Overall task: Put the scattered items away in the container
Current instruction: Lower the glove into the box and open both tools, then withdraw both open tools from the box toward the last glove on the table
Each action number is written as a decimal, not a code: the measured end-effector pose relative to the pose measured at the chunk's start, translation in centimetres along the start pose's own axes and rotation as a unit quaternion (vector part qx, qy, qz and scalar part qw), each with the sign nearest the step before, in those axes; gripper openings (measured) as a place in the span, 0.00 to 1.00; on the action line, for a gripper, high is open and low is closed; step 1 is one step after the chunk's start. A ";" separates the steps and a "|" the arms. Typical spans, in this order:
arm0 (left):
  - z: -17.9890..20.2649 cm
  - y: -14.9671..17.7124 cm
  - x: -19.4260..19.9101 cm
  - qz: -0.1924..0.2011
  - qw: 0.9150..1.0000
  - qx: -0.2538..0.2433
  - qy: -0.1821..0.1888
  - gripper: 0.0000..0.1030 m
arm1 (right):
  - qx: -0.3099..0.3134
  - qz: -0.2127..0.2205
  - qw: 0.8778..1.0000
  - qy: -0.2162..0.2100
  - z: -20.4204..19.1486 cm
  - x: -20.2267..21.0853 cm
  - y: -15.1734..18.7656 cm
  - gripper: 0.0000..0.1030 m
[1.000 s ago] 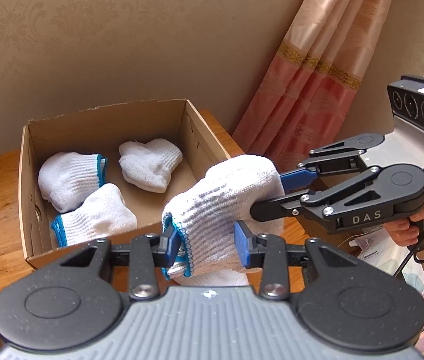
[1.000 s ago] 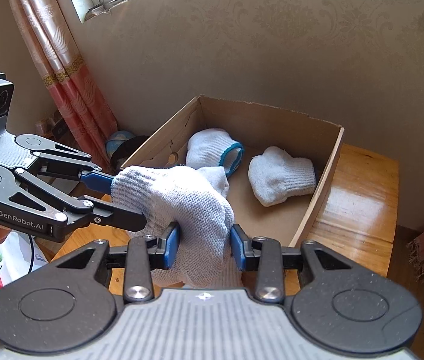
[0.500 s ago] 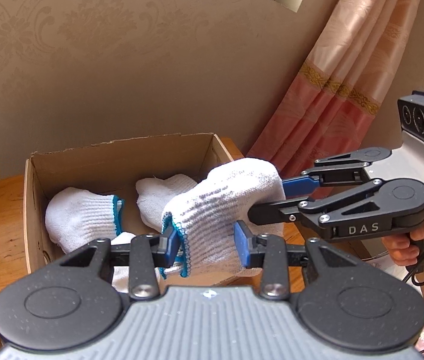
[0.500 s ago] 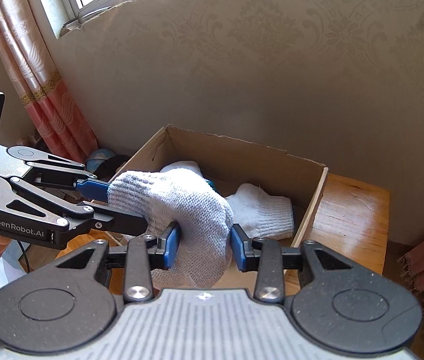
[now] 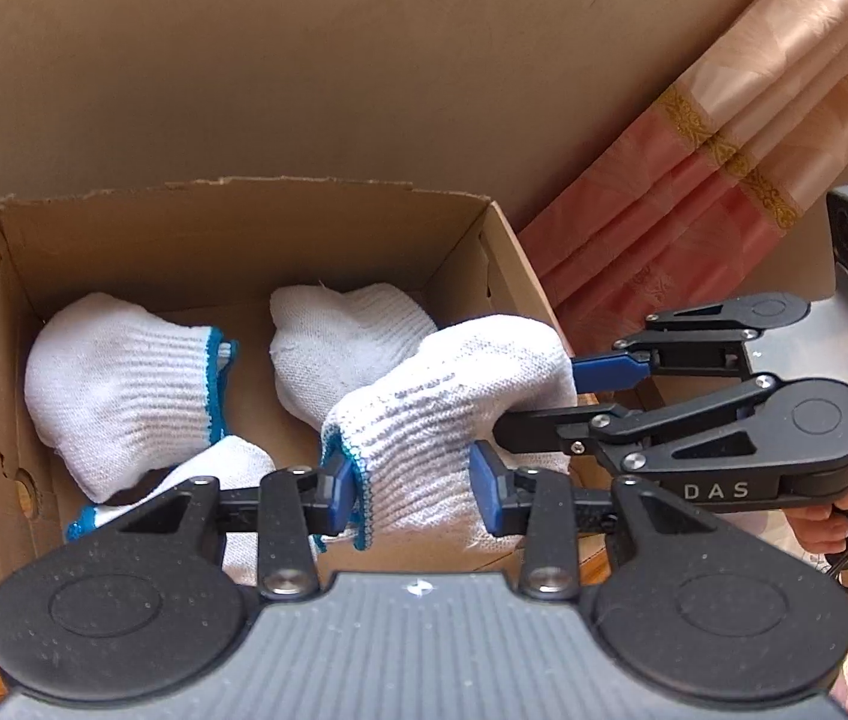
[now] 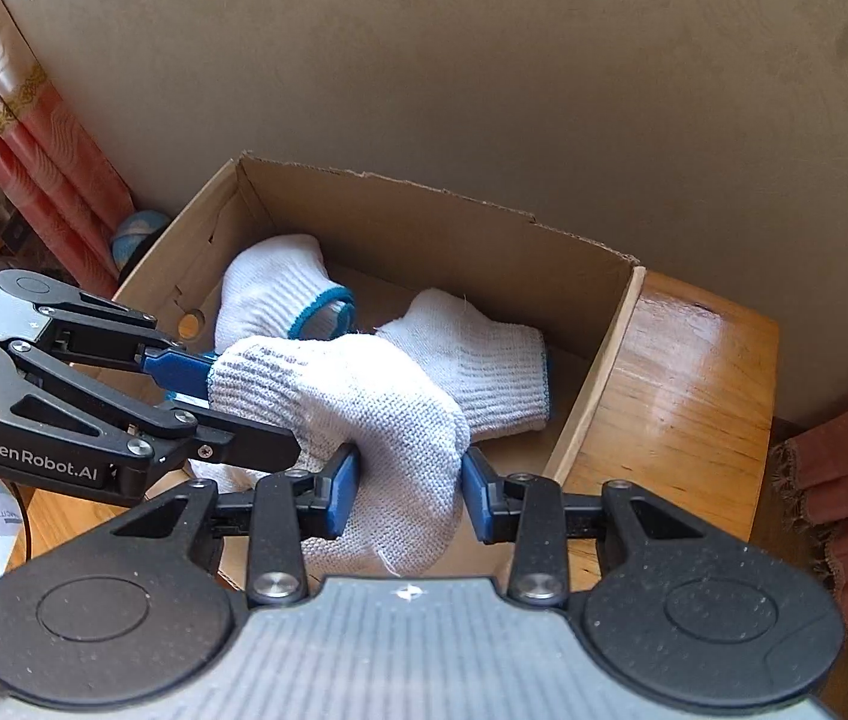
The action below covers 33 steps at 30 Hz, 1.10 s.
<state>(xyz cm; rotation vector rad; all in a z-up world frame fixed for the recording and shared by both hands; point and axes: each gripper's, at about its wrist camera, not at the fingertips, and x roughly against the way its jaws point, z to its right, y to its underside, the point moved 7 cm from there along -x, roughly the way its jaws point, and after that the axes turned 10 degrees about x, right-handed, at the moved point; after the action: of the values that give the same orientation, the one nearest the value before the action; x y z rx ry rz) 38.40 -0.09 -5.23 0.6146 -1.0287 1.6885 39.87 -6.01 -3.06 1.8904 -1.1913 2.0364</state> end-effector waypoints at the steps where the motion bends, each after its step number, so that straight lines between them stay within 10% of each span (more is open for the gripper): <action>1: -0.1 0.1 -0.4 -0.006 1.000 0.003 0.002 0.37 | 0.004 -0.007 1.000 0.004 0.0 -0.1 0.0 0.42; 22: -2.2 2.6 -4.5 -0.121 0.991 0.057 -0.008 0.38 | 0.016 -0.122 0.992 0.011 -0.6 -3.9 0.8 0.42; 33: -1.5 1.2 -1.2 -0.054 0.998 0.014 -0.035 0.50 | 0.015 -0.066 0.997 0.033 0.0 -2.8 -0.9 0.51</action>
<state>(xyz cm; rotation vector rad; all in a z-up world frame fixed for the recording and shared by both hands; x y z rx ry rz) 37.83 0.50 -7.36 0.7392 -1.0034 1.5990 40.95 -4.24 -5.16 1.8474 -0.9977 2.0403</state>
